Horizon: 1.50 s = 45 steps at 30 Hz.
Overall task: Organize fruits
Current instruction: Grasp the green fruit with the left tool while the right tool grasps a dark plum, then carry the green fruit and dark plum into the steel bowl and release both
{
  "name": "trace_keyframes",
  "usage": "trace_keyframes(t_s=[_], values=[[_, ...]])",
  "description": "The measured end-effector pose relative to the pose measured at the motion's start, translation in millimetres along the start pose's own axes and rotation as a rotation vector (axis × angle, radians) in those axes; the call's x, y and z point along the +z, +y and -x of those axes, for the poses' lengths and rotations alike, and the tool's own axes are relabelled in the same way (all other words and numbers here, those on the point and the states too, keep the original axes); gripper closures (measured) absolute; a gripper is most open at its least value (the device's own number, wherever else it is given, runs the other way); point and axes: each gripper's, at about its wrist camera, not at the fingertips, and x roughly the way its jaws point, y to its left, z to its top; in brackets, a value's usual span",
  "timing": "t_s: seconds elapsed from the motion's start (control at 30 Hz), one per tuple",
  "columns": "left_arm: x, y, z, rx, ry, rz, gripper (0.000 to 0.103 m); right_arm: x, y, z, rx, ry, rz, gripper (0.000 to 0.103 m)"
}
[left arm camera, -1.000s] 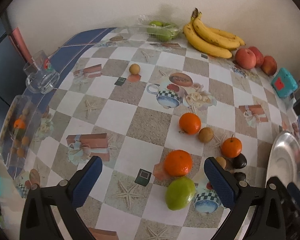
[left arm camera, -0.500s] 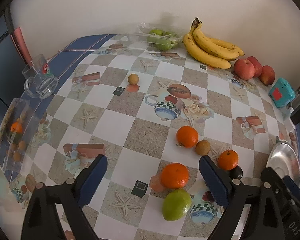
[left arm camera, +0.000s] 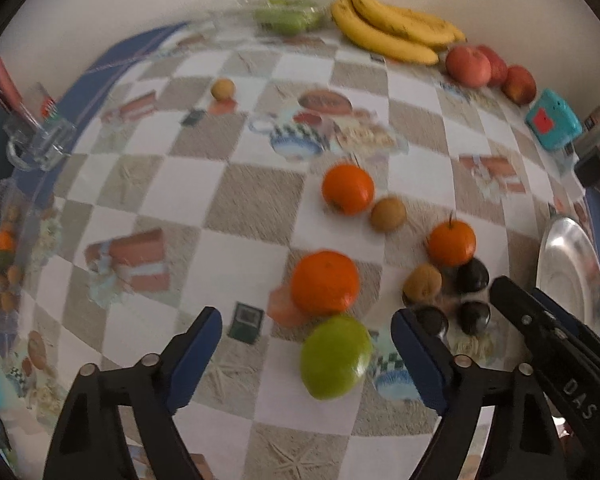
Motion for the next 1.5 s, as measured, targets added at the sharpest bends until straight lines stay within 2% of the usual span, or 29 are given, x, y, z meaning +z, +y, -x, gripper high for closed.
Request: trace_keyframes(t_s=[0.13, 0.27, 0.5, 0.7, 0.87, 1.03, 1.33, 1.5], values=[[-3, -2, -7, -0.01, 0.03, -0.002, 0.025, -4, 1, -8, 0.01, 0.034, 0.001, 0.055], [-6, -6, -12, -0.009, 0.051, -0.015, 0.033, -6, 3, -14, 0.014, 0.058, 0.008, 0.061], [-9, -9, -21, -0.014, 0.09, -0.024, 0.045, -9, 5, -22, 0.014, 0.09, 0.015, 0.065], [-12, -11, -22, -0.033, 0.097, -0.028, 0.06, -11, 11, -24, 0.021, 0.106, 0.038, 0.068], [-12, -13, -23, -0.037, 0.099, -0.021, 0.06, -13, 16, -24, 0.027, 0.109, 0.057, 0.076], [-9, -5, -15, -0.038, 0.083, 0.007, 0.06, -13, 17, -23, 0.032, 0.107, 0.055, 0.076], [-2, 13, 20, -0.078, -0.036, 0.043, 0.06, -4, 14, 3, 0.073, 0.043, 0.017, 0.076], [7, -1, 30, -0.097, -0.098, 0.034, 0.06, 1, 5, 18, 0.056, 0.003, -0.016, 0.076]])
